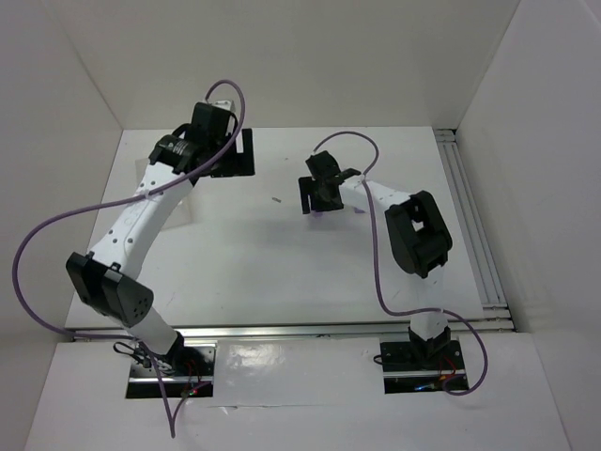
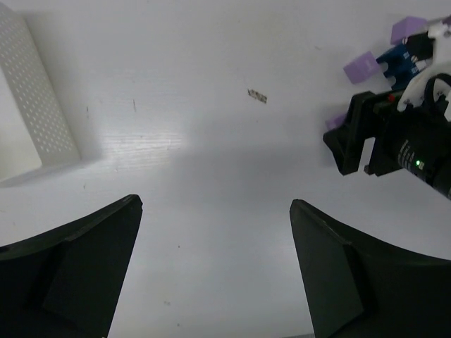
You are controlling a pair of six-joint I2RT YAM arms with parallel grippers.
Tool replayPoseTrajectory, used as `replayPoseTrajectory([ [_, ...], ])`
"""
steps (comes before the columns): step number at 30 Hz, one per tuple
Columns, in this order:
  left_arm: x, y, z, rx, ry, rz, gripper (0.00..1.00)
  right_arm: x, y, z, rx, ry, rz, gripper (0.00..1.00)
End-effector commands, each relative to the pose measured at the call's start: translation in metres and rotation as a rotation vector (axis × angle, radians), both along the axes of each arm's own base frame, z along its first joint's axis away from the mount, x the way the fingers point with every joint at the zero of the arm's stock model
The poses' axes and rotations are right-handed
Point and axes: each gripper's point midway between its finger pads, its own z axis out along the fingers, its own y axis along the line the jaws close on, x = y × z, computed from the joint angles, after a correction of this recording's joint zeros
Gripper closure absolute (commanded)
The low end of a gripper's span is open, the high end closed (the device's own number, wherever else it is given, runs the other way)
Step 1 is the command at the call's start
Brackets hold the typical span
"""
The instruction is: Build the wood block tower
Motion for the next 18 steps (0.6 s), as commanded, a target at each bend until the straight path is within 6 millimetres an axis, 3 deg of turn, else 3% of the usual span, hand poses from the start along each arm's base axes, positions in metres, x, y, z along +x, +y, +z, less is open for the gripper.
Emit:
replayPoseTrajectory([
  [1, -0.014, -0.005, -0.015, -0.004, 0.033, 0.018, 0.01, 0.019, 0.018, 0.018, 0.039, -0.077, 0.031, 0.27],
  [7, -0.024, 0.005, -0.006, 0.026, 0.003, 0.046, 0.01, 0.021, 0.021, 0.009, 0.035, -0.068, 0.044, 0.43],
  [8, -0.026, 0.008, -0.007, 0.038, 0.009, 0.055, 0.01, 0.020, 0.020, 0.003, 0.030, -0.058, 0.044, 0.50],
  [10, -0.028, 0.009, -0.006, 0.036, 0.005, 0.055, 0.01, 0.021, 0.024, 0.007, 0.027, -0.070, 0.047, 0.55],
  [11, -0.030, 0.009, -0.002, 0.033, -0.003, 0.055, 0.01, 0.021, 0.025, 0.007, 0.033, -0.068, 0.038, 0.64],
  [18, -0.037, 0.015, -0.008, 0.032, 0.011, 0.057, 0.01, 0.001, 0.045, 0.010, 0.062, -0.040, -0.087, 0.69],
])
